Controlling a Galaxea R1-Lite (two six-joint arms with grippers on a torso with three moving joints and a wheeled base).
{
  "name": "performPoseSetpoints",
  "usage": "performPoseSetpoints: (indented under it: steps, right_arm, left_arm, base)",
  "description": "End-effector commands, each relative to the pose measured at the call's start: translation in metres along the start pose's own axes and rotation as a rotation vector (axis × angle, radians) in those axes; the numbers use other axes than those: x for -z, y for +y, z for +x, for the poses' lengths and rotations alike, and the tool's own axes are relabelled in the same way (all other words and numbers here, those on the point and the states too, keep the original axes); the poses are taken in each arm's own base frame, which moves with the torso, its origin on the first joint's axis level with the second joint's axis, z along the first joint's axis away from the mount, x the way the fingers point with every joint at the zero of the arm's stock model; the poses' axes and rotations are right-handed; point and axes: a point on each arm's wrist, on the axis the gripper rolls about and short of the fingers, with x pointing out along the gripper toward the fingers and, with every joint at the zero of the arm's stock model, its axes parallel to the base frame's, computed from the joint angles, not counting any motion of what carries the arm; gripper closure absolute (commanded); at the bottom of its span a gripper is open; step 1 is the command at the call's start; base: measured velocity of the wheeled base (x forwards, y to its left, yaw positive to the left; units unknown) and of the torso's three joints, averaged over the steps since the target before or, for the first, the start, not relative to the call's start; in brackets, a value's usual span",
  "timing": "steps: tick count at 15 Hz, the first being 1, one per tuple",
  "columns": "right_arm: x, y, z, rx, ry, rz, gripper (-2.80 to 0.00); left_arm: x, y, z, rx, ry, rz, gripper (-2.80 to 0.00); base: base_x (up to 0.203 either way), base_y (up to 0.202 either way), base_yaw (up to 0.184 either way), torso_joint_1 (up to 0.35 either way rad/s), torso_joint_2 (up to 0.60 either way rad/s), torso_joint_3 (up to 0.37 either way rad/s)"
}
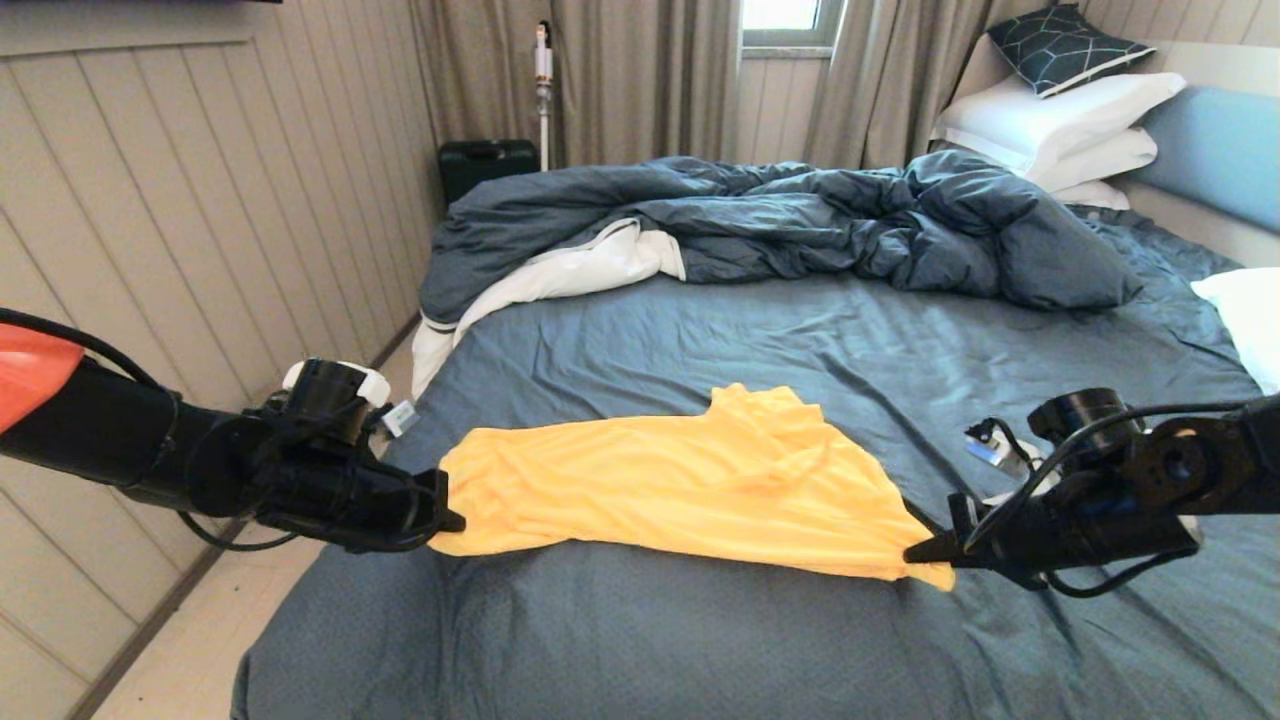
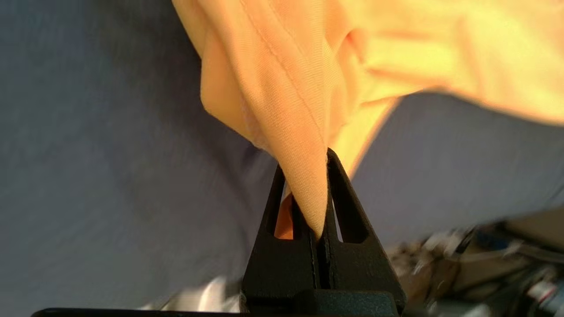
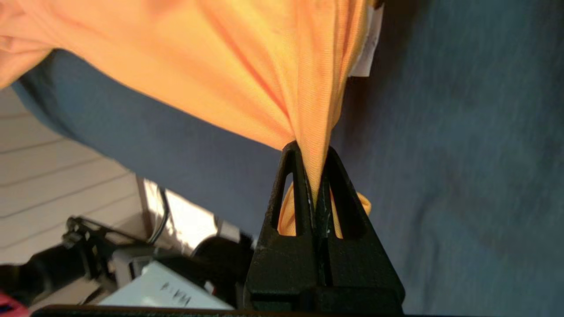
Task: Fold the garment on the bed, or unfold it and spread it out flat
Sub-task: Fold the yellow T-shirt
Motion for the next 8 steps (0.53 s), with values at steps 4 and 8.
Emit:
performPoseSetpoints:
  steps: [4, 8]
  right_arm:
    - [0.000, -0.006, -0.022, 0.026, 0.001, 0.049, 0.00]
    - [-0.007, -0.011, -0.036, 0.047, 0.040, 0.055, 0.00]
  left_arm:
    - [0.006, 0.002, -0.016, -0.023, 0.052, 0.078, 0.00]
    - [0.008, 0.001, -0.025, -0.031, 0.080, 0.122, 0.00]
  base:
    - [0.000, 0.000, 0.000, 0.000, 0.00, 0.000]
    - [0.000, 0.000, 0.000, 0.000, 0.00, 0.000]
